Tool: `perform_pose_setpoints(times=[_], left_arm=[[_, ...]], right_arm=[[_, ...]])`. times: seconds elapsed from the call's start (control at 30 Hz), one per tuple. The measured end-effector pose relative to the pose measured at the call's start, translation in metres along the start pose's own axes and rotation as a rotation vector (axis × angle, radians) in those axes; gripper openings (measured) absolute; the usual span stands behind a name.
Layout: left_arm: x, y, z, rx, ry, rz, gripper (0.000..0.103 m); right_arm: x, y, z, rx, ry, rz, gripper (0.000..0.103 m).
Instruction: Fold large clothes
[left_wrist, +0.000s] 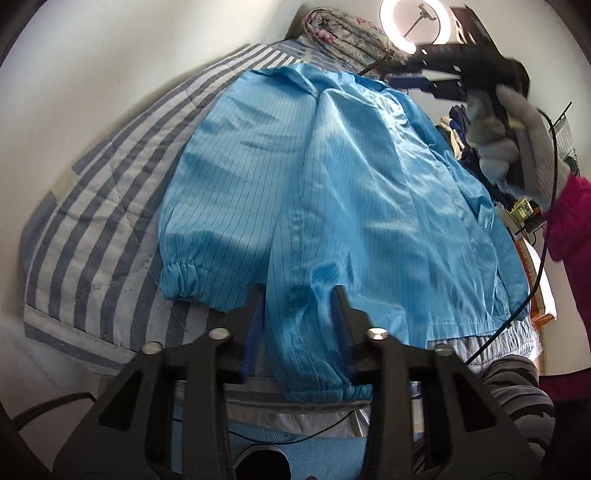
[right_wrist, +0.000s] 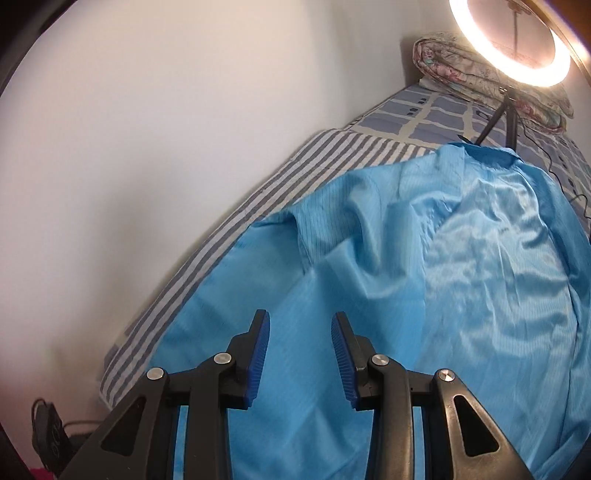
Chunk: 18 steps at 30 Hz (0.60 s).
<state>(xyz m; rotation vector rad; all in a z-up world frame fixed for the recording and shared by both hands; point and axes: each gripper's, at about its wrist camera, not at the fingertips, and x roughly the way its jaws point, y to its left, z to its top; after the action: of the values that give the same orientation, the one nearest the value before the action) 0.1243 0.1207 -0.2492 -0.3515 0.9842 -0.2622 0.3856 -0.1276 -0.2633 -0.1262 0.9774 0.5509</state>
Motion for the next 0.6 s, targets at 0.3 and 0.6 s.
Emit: perform_pose_setpoints(times=[0.3,0.6], left_arm=[[-0.005,0.008,0.0,-0.008,-0.025,-0.036,0.002],[-0.019,0.011,0.004,-0.025,-0.059,-0.062,0.001]], right_arm=[[0.074,0.008,0.047,-0.037,0.066,-0.029,0.036],[0.13,0.025,0.066,-0.105,0.137,-0.101,0.034]])
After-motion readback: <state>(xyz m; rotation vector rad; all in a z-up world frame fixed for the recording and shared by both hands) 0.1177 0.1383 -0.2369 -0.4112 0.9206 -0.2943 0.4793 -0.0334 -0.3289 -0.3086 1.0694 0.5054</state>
